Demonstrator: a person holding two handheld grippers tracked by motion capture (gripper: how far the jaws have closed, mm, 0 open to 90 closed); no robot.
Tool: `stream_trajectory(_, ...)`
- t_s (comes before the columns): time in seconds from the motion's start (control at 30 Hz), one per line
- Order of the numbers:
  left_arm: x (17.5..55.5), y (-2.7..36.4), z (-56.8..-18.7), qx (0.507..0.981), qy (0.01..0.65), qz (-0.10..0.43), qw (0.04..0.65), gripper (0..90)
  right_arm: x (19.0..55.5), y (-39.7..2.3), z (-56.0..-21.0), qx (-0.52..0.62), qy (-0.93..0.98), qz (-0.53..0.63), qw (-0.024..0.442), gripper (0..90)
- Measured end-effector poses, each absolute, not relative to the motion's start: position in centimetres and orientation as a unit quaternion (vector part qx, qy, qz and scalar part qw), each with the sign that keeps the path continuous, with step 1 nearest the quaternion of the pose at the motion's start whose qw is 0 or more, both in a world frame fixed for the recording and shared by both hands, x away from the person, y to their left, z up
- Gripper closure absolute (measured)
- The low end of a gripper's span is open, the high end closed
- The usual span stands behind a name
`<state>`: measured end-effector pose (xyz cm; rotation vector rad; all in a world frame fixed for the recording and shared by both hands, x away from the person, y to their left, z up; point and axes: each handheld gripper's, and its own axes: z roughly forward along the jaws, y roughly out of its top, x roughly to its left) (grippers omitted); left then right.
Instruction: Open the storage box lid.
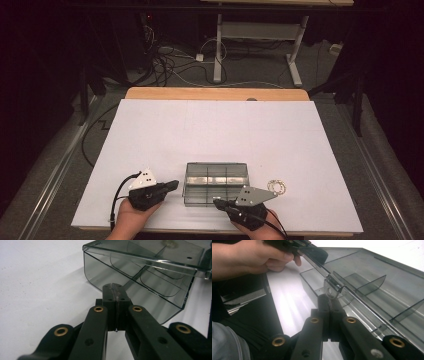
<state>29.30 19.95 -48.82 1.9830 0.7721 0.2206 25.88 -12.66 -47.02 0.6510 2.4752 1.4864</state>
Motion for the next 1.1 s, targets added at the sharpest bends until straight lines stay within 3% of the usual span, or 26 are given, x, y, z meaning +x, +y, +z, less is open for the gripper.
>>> stream_trajectory(1.1, 27.7, 17.8, -46.8, 0.797, 0.275, 0.069, 0.533, 88.0, 26.4, -12.5, -45.1, 0.212, 0.819, 0.52, 0.119, 90.0)
